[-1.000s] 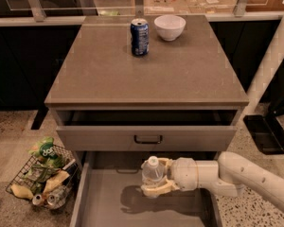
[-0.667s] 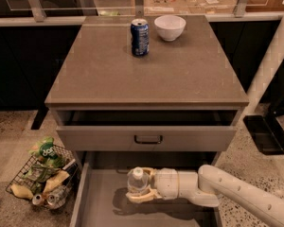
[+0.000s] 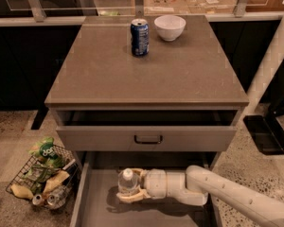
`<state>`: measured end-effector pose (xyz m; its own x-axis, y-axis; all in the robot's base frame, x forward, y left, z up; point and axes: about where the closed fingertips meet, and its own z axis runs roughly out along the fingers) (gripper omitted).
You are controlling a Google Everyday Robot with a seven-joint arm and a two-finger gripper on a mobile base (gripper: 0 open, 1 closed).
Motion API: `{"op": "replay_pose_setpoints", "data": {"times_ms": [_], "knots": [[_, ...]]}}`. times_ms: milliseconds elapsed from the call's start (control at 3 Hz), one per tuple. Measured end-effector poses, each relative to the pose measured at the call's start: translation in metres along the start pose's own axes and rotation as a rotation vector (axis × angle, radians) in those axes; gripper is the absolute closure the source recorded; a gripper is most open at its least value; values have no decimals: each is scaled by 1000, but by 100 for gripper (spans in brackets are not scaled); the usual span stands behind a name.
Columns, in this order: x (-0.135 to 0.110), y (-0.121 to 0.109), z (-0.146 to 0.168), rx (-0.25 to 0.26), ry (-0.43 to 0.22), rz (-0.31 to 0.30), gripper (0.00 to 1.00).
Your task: Place blue plastic bottle into middle drawer
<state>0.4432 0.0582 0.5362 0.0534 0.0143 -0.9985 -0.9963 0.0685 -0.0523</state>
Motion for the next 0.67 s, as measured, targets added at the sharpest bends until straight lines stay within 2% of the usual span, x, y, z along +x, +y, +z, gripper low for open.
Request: {"op": "replay_pose_setpoints", "data": {"times_ms": [333,667], "knots": [[25,0,23,-21,-19,9,100],[44,-2,42,-42,-12,5,100]]}}
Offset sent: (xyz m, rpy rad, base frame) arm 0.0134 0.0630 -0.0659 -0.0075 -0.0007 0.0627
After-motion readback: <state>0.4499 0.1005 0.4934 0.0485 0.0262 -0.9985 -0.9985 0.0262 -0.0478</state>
